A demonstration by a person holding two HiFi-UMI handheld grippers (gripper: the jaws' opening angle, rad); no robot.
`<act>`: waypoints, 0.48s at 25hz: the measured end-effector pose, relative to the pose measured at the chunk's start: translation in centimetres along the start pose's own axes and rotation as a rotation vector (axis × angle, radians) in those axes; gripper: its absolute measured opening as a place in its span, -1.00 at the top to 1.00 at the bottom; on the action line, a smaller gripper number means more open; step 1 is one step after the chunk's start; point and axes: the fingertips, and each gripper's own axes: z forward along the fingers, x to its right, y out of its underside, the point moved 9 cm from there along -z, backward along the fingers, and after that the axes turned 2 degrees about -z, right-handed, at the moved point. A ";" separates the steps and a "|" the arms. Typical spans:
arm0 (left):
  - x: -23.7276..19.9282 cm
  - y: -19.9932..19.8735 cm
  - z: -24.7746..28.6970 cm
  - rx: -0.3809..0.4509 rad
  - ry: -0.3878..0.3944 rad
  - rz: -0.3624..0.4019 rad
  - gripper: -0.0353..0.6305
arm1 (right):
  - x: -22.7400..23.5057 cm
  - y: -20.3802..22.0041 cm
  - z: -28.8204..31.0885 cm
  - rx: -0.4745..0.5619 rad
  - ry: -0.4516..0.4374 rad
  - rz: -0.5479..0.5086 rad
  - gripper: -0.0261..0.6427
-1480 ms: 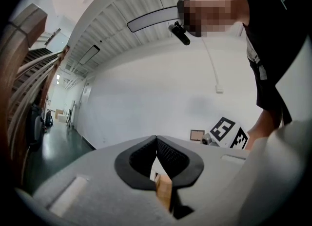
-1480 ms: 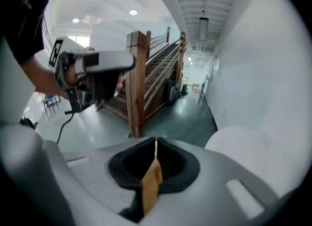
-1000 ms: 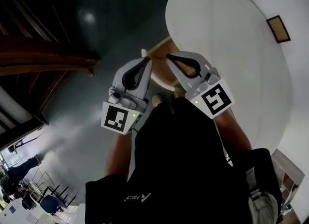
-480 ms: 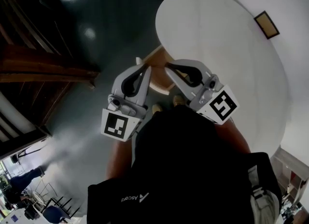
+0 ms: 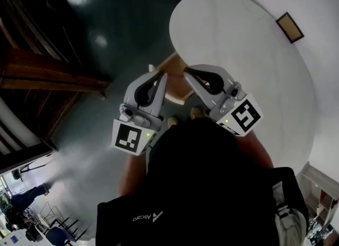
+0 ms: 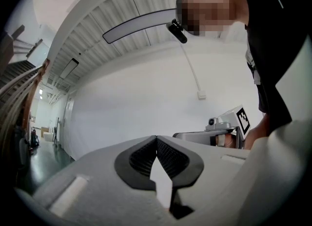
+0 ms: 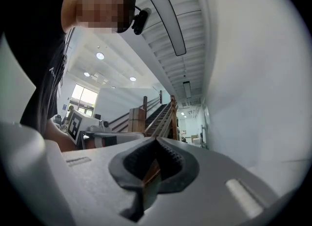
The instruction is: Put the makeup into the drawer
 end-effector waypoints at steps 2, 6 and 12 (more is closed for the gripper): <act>-0.2 0.0 -0.1 -0.001 -0.003 0.002 0.86 | -0.1 0.0 0.2 0.002 -0.005 0.003 0.91; -0.2 -0.1 -0.2 0.000 -0.008 -0.002 0.86 | -0.2 -0.2 0.1 0.006 -0.011 0.005 0.91; -0.1 -0.1 -0.1 -0.002 -0.002 0.002 0.86 | -0.1 -0.3 0.0 0.010 -0.007 0.010 0.91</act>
